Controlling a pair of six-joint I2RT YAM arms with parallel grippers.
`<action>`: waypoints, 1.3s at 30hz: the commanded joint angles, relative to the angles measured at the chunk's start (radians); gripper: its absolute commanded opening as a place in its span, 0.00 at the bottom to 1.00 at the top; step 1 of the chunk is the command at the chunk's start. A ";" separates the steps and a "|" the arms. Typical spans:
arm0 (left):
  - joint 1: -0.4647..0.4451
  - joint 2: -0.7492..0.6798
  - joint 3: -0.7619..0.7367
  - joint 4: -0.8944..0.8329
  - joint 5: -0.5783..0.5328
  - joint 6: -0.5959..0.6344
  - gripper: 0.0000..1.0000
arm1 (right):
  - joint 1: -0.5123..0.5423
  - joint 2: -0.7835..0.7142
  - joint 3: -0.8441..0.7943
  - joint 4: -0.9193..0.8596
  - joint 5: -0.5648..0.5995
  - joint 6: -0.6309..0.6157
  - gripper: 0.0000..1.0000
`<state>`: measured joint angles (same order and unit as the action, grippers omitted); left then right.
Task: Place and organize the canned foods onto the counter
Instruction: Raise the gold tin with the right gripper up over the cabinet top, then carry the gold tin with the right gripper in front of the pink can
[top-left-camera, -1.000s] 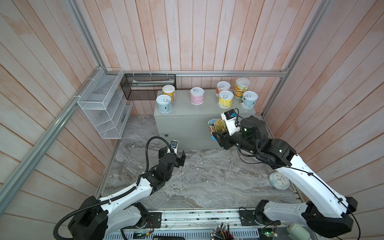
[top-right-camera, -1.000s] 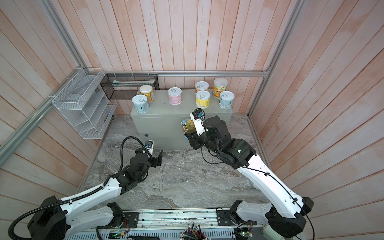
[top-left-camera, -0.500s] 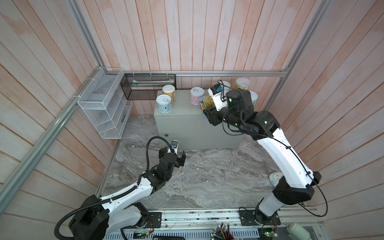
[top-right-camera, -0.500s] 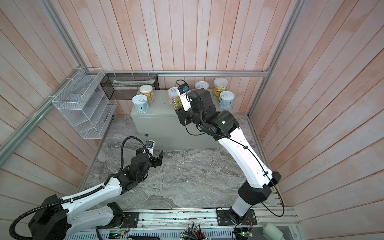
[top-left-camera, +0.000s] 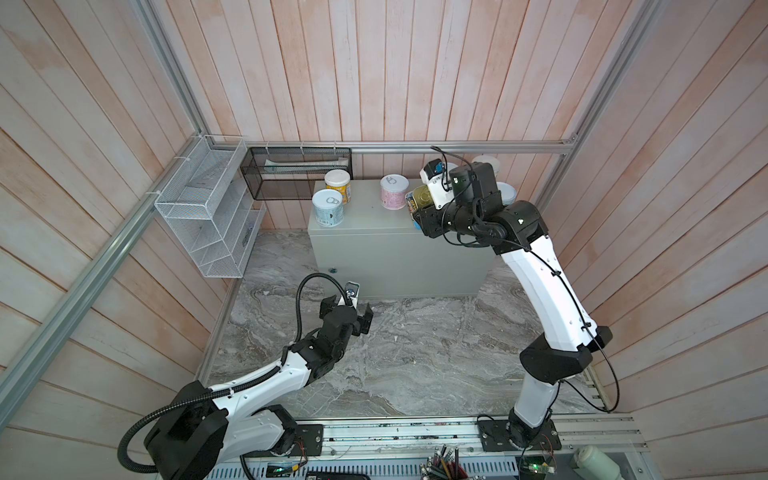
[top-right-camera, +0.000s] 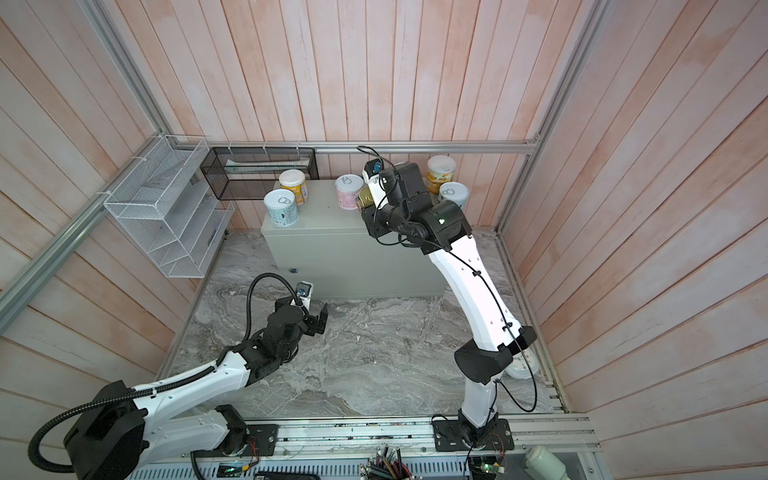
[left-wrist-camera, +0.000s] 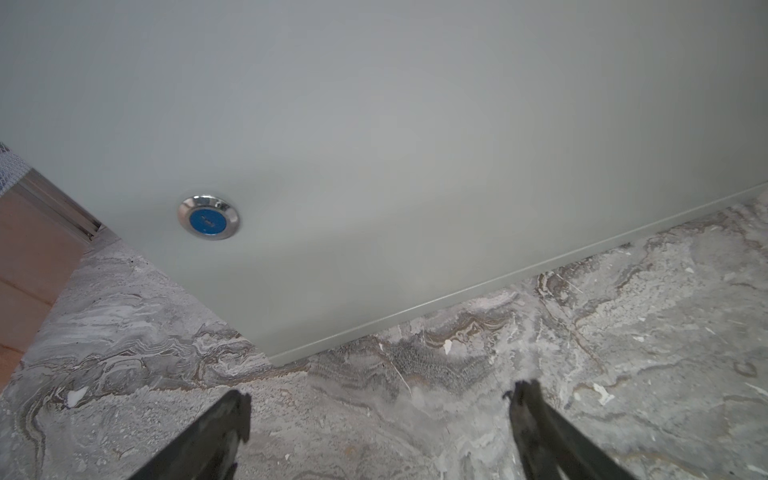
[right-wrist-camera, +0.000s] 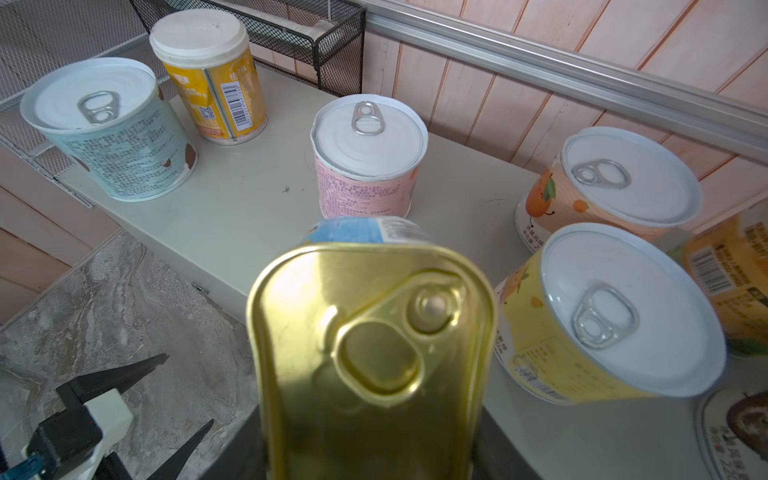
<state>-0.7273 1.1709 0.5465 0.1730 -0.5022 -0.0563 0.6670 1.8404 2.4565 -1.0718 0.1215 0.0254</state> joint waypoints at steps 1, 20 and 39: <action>0.004 0.004 0.029 0.011 -0.014 0.000 1.00 | 0.003 0.018 0.009 0.033 0.009 -0.024 0.50; 0.003 0.025 0.030 0.013 -0.019 0.006 1.00 | 0.004 0.132 0.068 0.085 0.011 -0.141 0.55; 0.005 0.035 0.035 0.012 -0.021 0.011 1.00 | 0.004 0.169 0.065 0.116 0.002 -0.184 0.67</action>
<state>-0.7273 1.1988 0.5514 0.1730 -0.5056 -0.0521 0.6724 1.9953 2.5069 -0.9695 0.1135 -0.1505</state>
